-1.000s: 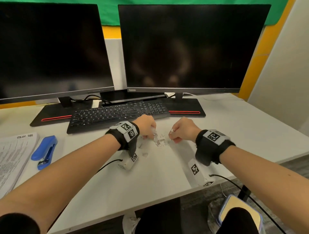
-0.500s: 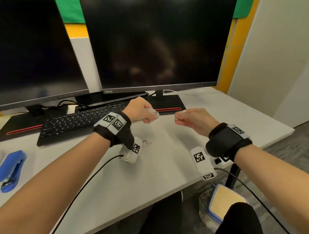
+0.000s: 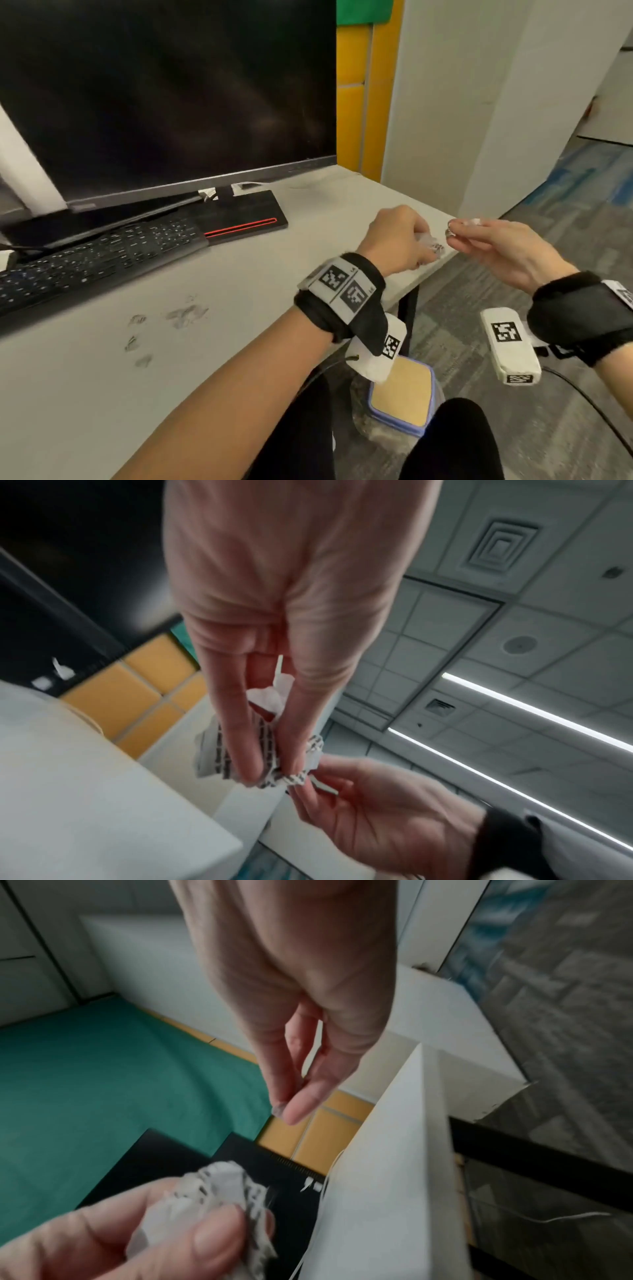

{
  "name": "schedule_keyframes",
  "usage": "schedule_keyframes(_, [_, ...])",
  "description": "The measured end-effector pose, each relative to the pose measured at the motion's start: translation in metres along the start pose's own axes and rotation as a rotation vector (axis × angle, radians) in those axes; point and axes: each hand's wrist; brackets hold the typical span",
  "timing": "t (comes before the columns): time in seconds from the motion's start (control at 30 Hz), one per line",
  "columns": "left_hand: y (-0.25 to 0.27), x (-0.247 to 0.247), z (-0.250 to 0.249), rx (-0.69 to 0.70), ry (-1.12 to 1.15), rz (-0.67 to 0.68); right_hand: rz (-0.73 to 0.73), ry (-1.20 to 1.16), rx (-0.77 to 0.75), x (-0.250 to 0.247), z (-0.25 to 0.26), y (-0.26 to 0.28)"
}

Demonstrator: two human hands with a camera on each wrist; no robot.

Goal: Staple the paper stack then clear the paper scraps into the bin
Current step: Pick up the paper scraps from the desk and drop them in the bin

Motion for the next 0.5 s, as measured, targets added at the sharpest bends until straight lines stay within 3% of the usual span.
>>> schedule_keyframes(0.2, [-0.034,0.105,0.023,-0.014,-0.146,0.285,-0.086,-0.005,0.07,-0.079,-0.055,0.0])
schedule_keyframes(0.33, [-0.068,0.16,0.074,-0.196,-0.141,0.445,-0.191,-0.041,0.234,-0.103,-0.125,-0.026])
schedule_keyframes(0.5, [-0.112,0.217,0.155,-0.457,-0.13,0.491,-0.327,0.055,0.492,-0.118,-0.225,-0.077])
Point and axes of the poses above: each hand's wrist, its own y-axis away from the middle knuckle, its own x-axis out of the palm, z = x × y, and after that the axes turned 9 degrees about z, right-handed
